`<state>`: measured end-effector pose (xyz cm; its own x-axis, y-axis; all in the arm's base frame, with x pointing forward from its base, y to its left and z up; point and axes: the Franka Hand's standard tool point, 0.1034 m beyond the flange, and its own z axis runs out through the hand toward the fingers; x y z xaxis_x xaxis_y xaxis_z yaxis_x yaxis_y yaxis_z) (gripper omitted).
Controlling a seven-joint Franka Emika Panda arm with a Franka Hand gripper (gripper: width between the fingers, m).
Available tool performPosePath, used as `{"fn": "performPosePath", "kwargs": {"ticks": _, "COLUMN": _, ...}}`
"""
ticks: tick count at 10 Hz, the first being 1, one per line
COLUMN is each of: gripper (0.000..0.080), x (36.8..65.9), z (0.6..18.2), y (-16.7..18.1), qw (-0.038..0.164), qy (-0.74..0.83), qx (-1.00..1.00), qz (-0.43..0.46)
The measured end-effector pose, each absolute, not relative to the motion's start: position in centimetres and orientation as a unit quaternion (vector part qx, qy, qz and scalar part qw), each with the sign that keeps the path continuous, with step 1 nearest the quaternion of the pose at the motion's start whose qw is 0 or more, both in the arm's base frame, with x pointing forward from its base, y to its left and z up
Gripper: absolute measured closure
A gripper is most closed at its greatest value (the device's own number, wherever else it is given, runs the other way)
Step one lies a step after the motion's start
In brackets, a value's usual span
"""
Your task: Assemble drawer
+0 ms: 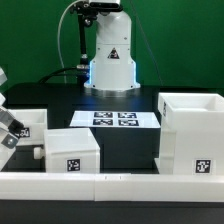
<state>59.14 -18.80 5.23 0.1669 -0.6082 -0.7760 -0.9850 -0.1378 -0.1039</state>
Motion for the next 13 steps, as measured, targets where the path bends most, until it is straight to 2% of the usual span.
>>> {"fn": "performPosePath", "kwargs": {"ticks": 2, "gripper": 0.0150, "x": 59.4, "z": 4.5, "y": -18.1, "qw": 0.320, "qy": 0.572, "qx": -0.695, "qz": 0.295}}
{"fn": "performPosePath", "kwargs": {"ticks": 3, "gripper": 0.0150, "x": 61.0, "z": 4.4, "y": -17.4, "qw": 0.323, "qy": 0.561, "qx": -0.716, "qz": 0.261}}
{"fn": "performPosePath", "kwargs": {"ticks": 4, "gripper": 0.0150, "x": 61.3, "z": 3.9, "y": -17.1, "qw": 0.322, "qy": 0.554, "qx": -0.730, "qz": 0.238}}
{"fn": "performPosePath", "kwargs": {"ticks": 8, "gripper": 0.0150, "x": 60.8, "z": 3.8, "y": -17.4, "qw": 0.324, "qy": 0.558, "qx": -0.723, "qz": 0.247}}
{"fn": "performPosePath", "kwargs": {"ticks": 9, "gripper": 0.0150, "x": 60.1, "z": 3.9, "y": -17.2, "qw": 0.330, "qy": 0.554, "qx": -0.716, "qz": 0.268}}
{"fn": "performPosePath", "kwargs": {"ticks": 13, "gripper": 0.0150, "x": 59.6, "z": 3.3, "y": -17.3, "qw": 0.325, "qy": 0.551, "qx": -0.717, "qz": 0.276}}
